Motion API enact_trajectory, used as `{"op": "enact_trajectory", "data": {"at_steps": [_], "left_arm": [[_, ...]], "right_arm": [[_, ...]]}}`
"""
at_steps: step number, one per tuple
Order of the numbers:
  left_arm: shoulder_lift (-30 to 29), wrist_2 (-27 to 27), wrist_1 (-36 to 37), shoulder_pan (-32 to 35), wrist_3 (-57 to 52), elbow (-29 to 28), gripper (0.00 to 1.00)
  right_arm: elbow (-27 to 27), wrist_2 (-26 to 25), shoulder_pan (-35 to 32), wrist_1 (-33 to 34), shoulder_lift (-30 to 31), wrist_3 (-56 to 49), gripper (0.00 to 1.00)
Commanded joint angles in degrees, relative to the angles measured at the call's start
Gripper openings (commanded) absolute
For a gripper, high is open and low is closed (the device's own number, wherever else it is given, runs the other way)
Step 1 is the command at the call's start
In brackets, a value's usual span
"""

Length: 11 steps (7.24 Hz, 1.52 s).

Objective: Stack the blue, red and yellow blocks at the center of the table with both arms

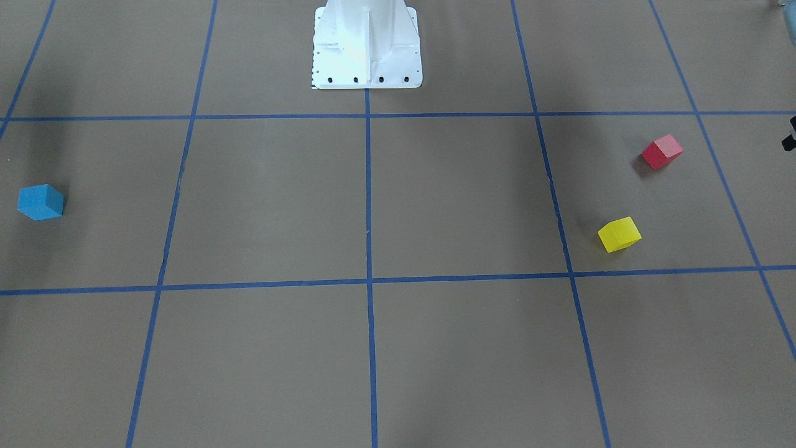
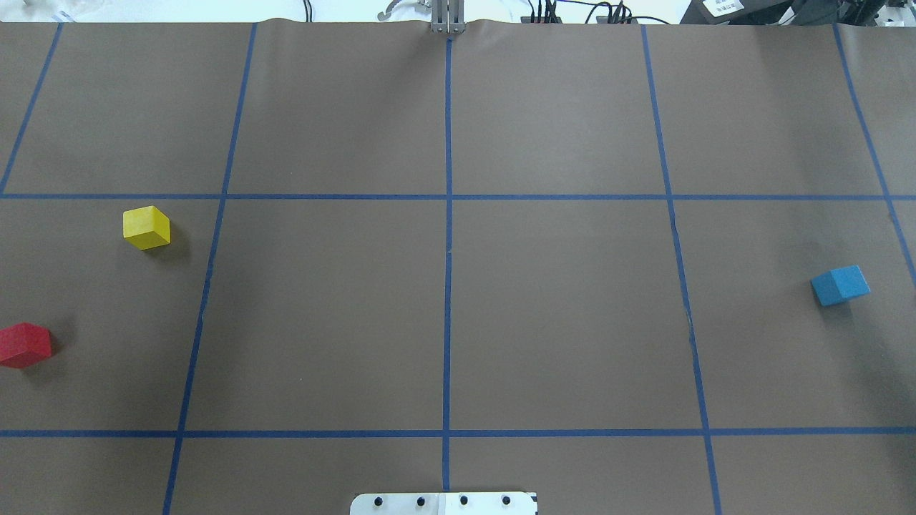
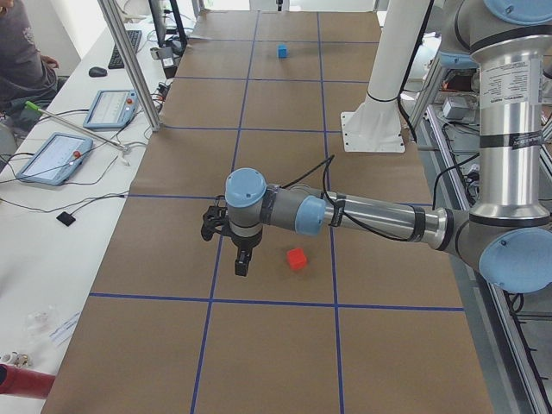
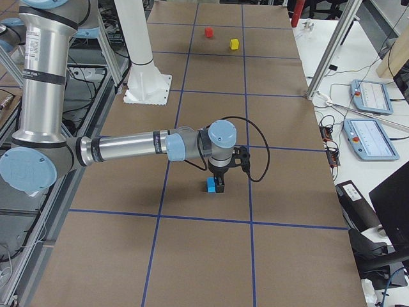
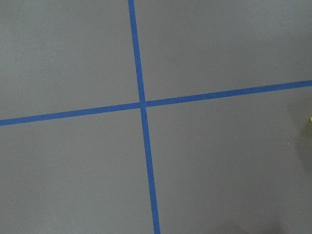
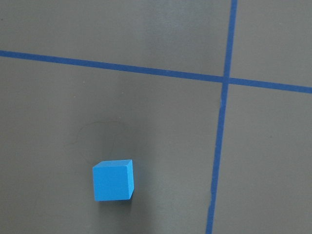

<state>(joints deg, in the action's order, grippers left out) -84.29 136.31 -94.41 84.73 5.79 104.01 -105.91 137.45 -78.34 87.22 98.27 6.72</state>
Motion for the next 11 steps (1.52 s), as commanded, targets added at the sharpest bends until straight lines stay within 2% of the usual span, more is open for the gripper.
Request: {"op": "enact_trajectory", "data": {"at_steps": [1, 3, 5, 6, 7, 8, 11], "left_arm": [[0.0, 0.2, -0.2, 0.0, 0.0, -0.1, 1.0], [-0.2, 0.2, -0.3, 0.0, 0.0, -0.1, 1.0], [-0.2, 0.1, -0.3, 0.0, 0.0, -0.1, 1.0], [-0.2, 0.1, -0.3, 0.0, 0.0, -0.1, 1.0], [-0.2, 0.1, -0.3, 0.0, 0.0, 0.0, 1.0], [-0.2, 0.1, -0.3, 0.0, 0.0, 0.0, 1.0], [0.0, -0.1, -0.4, 0.0, 0.0, 0.1, 1.0]], "right_arm": [[3.7, -3.0, 8.8, -8.6, -1.9, 13.8, 1.0], [10.0, -3.0, 11.5, -18.8, -2.6, 18.3, 1.0], [10.9, -4.5, 14.1, -19.5, -4.2, 27.9, 1.0], [11.0, -5.2, 15.1, -19.5, -4.3, 28.6, 1.0], [11.0, -8.6, 16.8, -19.5, -4.2, 28.4, 1.0], [11.0, -9.6, 17.8, -19.5, -4.1, 28.4, 1.0], [11.1, -9.2, 18.0, -20.5, -1.7, 28.0, 1.0]]}}
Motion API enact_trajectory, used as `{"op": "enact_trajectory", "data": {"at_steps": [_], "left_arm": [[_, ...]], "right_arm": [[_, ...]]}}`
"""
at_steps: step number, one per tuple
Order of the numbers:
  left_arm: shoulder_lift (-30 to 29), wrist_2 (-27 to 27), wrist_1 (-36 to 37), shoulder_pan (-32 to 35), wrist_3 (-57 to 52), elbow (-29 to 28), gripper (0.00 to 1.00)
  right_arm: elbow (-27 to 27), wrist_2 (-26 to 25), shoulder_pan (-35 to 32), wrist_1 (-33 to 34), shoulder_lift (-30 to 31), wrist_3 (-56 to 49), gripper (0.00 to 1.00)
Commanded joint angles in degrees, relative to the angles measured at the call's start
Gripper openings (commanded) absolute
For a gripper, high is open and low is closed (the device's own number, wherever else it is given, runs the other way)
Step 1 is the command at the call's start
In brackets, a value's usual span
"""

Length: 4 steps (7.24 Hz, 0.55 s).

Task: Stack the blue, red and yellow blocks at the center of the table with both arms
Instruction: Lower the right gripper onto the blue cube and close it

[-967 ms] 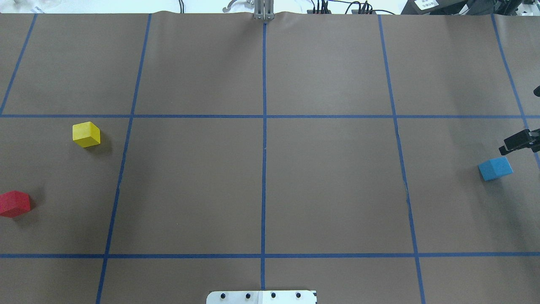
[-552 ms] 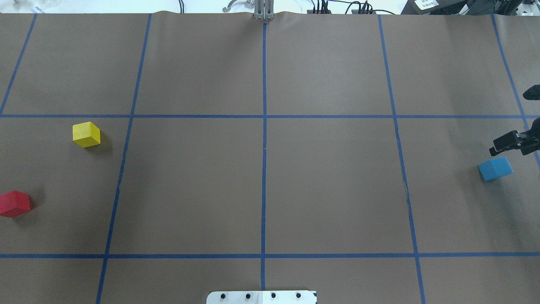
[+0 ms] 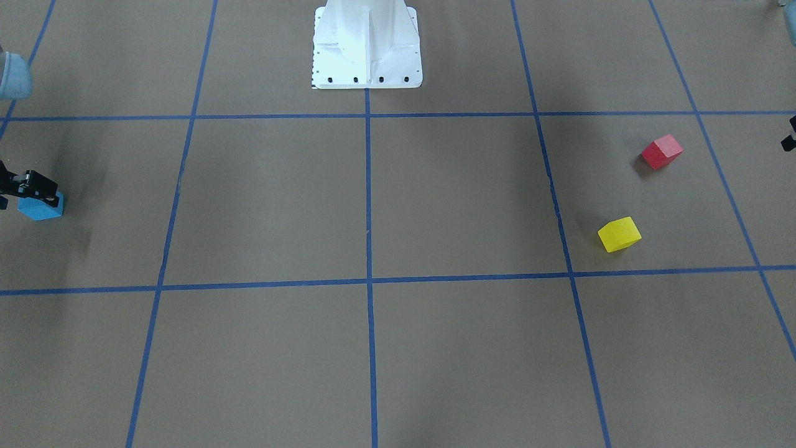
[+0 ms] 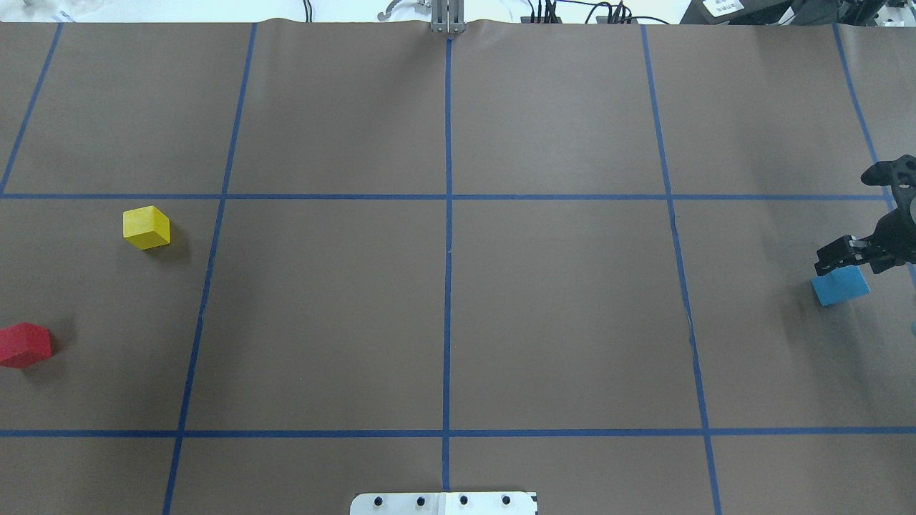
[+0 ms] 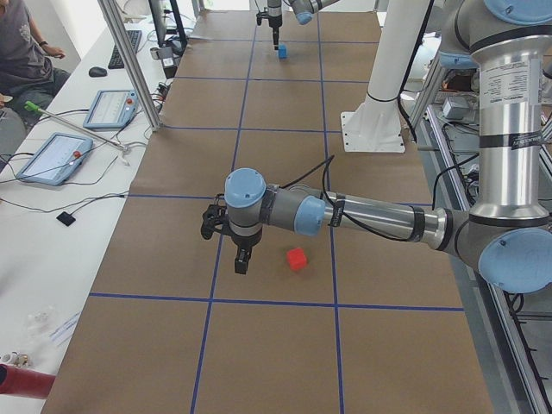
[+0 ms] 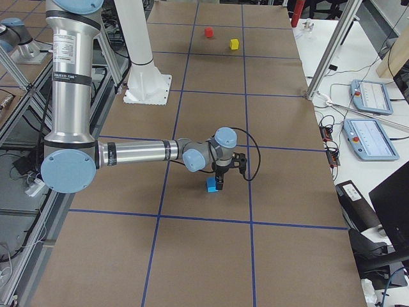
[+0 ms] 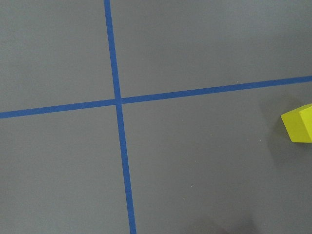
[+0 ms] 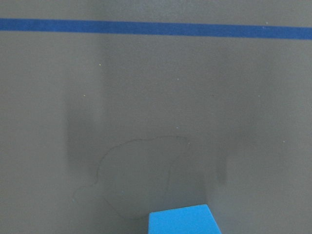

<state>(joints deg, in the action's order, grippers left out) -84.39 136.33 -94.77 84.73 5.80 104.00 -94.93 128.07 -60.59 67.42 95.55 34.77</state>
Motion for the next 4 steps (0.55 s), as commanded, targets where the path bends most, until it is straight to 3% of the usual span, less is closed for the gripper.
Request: {"op": "enact_trajectory", "data": {"at_steps": [1, 4], "left_arm": [[0.1, -0.2, -0.1, 0.0, 0.0, 0.1, 1.0], [0.1, -0.2, -0.1, 0.1, 0.0, 0.1, 1.0]], "right_arm": [[0.5, 0.7, 0.3, -2.5, 1.7, 0.4, 1.0], [3.9, 2.2, 1.0, -5.9, 1.9, 0.6, 0.99]]}}
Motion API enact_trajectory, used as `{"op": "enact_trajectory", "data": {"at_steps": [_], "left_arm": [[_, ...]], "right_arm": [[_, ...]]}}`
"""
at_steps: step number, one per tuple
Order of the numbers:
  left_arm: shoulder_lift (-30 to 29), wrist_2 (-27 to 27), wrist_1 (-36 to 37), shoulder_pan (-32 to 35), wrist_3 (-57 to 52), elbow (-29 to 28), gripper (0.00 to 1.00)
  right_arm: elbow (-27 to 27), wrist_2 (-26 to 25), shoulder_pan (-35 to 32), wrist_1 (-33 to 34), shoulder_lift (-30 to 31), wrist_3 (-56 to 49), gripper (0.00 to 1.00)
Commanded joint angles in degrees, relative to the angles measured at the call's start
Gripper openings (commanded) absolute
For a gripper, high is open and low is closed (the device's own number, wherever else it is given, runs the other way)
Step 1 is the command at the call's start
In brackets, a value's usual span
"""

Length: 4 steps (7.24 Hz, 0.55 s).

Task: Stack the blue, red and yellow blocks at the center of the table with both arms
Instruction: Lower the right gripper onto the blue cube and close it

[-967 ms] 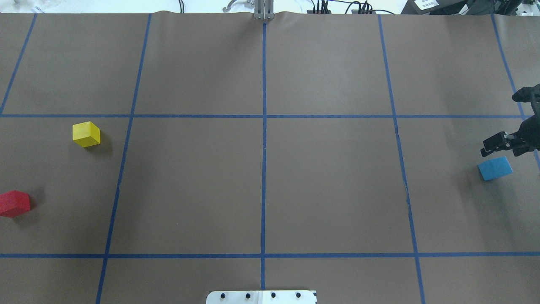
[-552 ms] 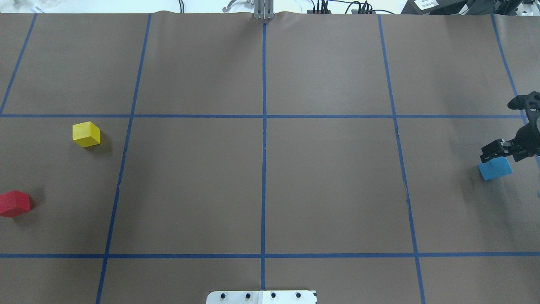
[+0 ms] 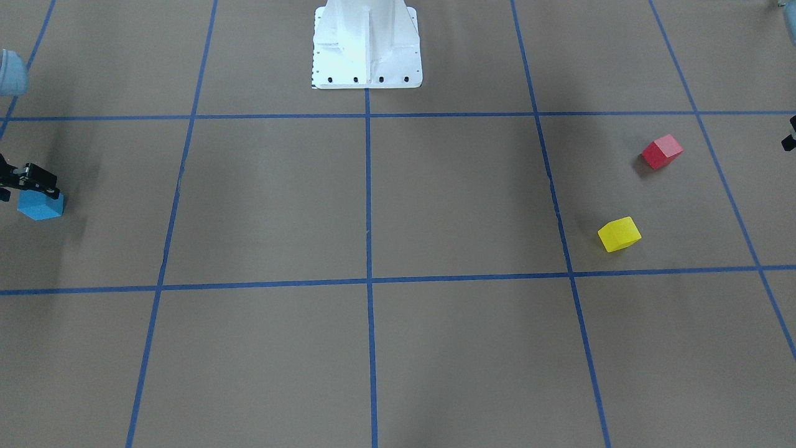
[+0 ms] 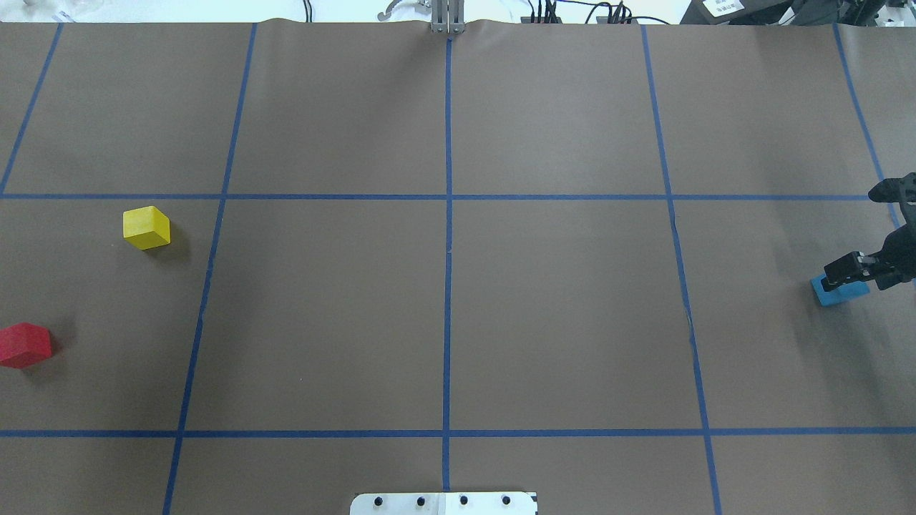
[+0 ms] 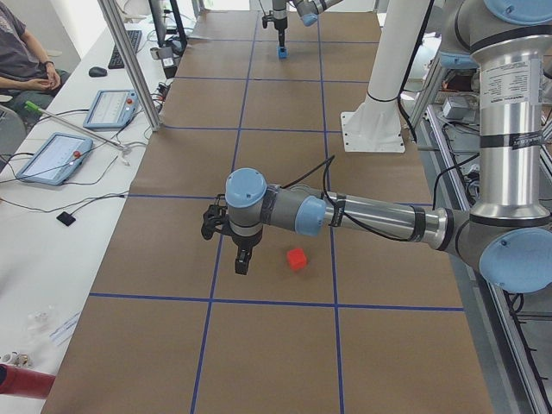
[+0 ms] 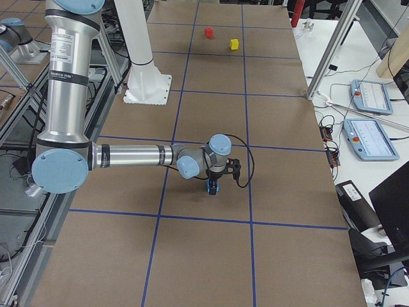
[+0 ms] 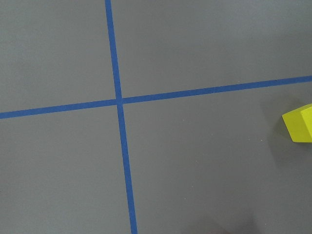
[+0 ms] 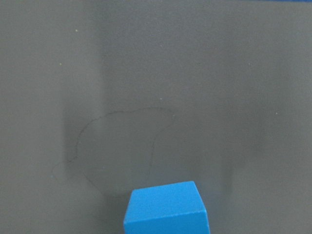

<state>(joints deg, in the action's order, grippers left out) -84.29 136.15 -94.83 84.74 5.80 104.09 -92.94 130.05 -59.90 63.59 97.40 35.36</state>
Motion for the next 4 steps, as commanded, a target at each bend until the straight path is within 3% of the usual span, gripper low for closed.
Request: {"op": "enact_trajectory", "data": {"at_steps": [1, 2, 3, 4], "left_arm": [[0.0, 0.0, 0.0, 0.1, 0.0, 0.1, 1.0], [0.0, -0.1, 0.0, 0.1, 0.0, 0.1, 1.0], [0.0, 0.0, 0.0, 0.1, 0.0, 0.1, 1.0], [0.0, -0.1, 0.0, 0.1, -0.1, 0.1, 1.0]], "right_arm": [[2.5, 0.2, 0.6, -3.1, 0.0, 0.2, 0.99], [2.4, 0.4, 0.8, -3.1, -0.5, 0.5, 0.74], [2.5, 0.3, 0.9, -3.0, -1.4, 4.4, 0.01], [2.8, 0.4, 1.0, -2.9, -3.2, 5.8, 0.0]]}}
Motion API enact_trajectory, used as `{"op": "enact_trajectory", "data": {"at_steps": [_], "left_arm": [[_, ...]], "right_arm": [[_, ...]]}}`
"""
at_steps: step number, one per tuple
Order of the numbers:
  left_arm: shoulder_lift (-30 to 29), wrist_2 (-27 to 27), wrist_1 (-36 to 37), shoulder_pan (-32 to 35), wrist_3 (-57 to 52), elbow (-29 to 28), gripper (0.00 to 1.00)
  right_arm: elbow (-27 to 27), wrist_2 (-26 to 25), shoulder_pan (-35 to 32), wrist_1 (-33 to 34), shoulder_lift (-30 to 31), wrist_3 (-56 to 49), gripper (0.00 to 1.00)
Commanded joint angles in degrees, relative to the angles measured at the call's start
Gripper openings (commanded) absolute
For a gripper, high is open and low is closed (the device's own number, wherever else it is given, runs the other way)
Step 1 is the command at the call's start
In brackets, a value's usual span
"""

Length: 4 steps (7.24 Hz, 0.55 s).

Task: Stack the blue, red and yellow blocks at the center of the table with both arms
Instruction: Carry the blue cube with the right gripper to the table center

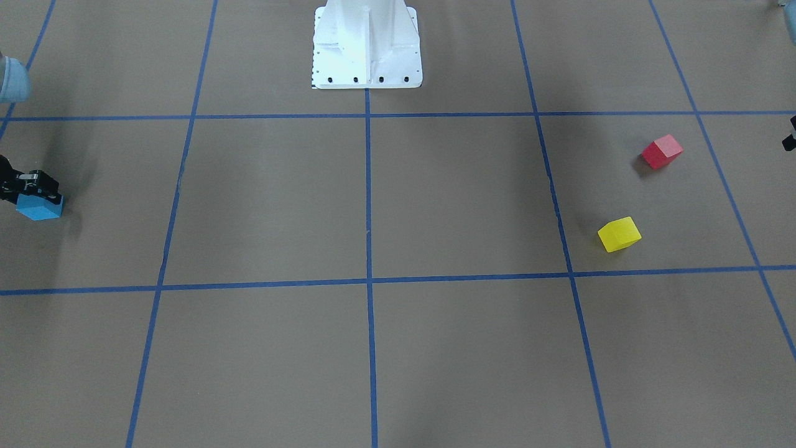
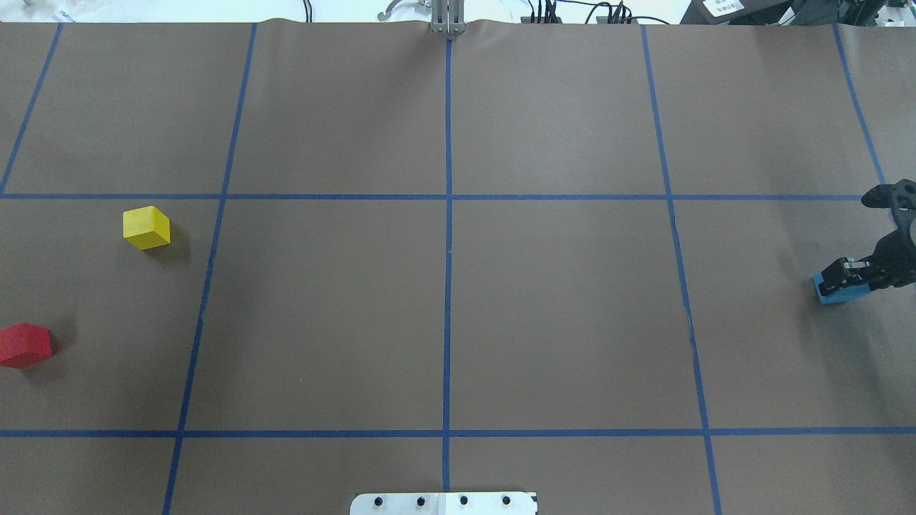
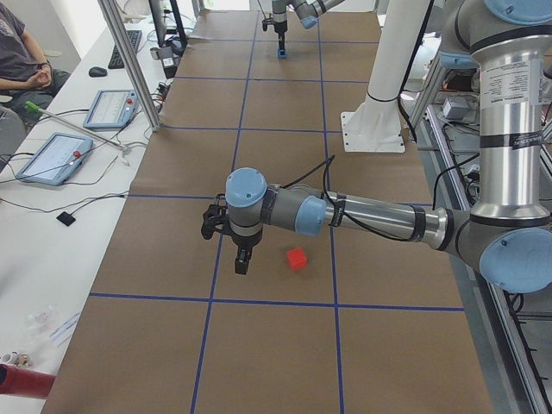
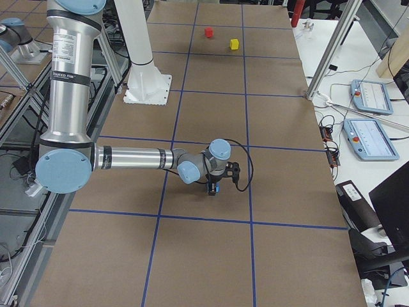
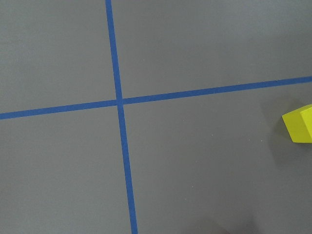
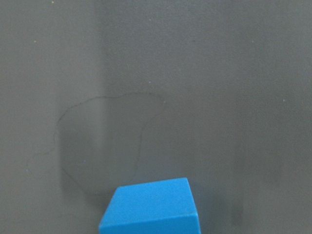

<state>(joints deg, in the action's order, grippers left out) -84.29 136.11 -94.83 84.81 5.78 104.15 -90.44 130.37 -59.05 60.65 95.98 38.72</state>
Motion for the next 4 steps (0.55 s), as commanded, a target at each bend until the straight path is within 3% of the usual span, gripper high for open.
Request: {"op": "enact_trajectory", "data": {"at_steps": [1, 2, 3, 4], "left_arm": [[-0.2, -0.1, 0.0, -0.1, -0.2, -0.2, 1.0], [-0.2, -0.1, -0.1, 0.0, -0.3, -0.1, 1.0], [-0.2, 0.0, -0.2, 0.0, -0.1, 0.1, 1.0], [-0.2, 0.0, -0.2, -0.1, -0.1, 0.3, 1.0]], "right_arm": [[-1.0, 0.4, 0.1, -0.3, -1.8, 2.5, 0.0], [-8.0, 4.0, -1.2, 2.8, -2.3, 3.3, 0.0], [-12.2, 4.3, -2.5, 8.5, -6.3, 4.0, 0.0], [-12.5, 3.0, -1.9, 12.8, -12.6, 9.1, 0.0]]}}
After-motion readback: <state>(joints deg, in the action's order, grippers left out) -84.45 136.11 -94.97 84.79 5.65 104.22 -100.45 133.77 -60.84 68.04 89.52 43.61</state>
